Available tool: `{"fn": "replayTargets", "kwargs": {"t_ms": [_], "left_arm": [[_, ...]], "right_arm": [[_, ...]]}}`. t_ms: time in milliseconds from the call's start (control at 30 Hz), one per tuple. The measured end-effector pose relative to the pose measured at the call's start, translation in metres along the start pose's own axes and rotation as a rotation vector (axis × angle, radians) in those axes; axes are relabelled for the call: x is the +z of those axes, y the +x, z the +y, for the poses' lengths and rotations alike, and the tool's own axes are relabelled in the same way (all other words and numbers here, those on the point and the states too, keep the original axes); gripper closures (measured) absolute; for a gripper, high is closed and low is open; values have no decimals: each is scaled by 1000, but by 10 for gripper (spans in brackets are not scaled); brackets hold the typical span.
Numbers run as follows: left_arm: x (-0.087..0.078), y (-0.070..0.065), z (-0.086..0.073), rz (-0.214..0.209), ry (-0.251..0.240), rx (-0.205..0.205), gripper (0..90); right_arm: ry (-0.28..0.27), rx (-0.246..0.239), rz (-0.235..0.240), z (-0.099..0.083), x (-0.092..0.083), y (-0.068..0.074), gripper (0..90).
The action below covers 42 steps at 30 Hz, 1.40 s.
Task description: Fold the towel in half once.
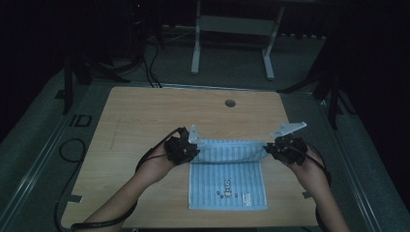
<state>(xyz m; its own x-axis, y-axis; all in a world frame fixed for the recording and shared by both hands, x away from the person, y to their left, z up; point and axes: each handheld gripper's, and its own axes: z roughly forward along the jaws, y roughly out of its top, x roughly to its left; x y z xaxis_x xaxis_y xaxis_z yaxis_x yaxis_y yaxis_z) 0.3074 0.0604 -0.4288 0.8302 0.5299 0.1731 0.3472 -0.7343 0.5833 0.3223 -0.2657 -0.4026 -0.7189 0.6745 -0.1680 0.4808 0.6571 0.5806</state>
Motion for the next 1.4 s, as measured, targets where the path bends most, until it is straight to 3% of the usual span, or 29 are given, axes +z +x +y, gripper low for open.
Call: {"fn": "replayTargets", "kwargs": {"t_ms": [133, 400, 433, 500, 633, 733, 800, 867, 900, 967, 1067, 1100, 1267, 1300, 1400], "left_arm": [[-1, -15, -14, -57, -22, -8, 836], [13, -51, -40, -78, 20, 55, 829], [15, -54, -43, -75, 27, 60, 829], [18, -58, -49, -107, 22, 43, 821], [24, -65, -59, -110, 27, 33, 821], [26, -74, -63, -134, 37, 46, 820], [27, -79, -65, -187, 68, 53, 766], [25, -86, -67, -198, 96, 68, 643], [25, -88, -68, -229, 117, 61, 596], [21, -94, -70, -223, 125, 80, 521], [19, -95, -71, -231, 136, 78, 478], [19, -92, -71, -232, 129, 59, 478], [22, -82, -71, -225, 125, 22, 467], [26, -72, -70, -218, 128, -1, 448], [31, -61, -70, -211, 126, -28, 445]], "right_arm": [[17, 2, 33, -27, 3, 17, 827], [64, 27, 77, -73, 15, 50, 822], [67, 25, 82, -77, 16, 53, 821], [71, 23, 91, -84, 17, 57, 819], [63, 48, 103, -94, 16, 61, 810], [66, 66, 111, -102, 14, 62, 789], [87, 74, 126, -109, 14, 64, 711], [110, 89, 135, -119, 11, 68, 645], [109, 99, 141, -122, 9, 69, 615], [127, 116, 134, -130, 5, 70, 578], [127, 134, 125, -134, 2, 68, 567], [132, 146, 129, -135, 1, 66, 552], [128, 121, 119, -126, 5, 62, 544], [123, 106, 118, -115, 12, 59, 543], [122, 92, 123, -103, 21, 55, 541]]}}
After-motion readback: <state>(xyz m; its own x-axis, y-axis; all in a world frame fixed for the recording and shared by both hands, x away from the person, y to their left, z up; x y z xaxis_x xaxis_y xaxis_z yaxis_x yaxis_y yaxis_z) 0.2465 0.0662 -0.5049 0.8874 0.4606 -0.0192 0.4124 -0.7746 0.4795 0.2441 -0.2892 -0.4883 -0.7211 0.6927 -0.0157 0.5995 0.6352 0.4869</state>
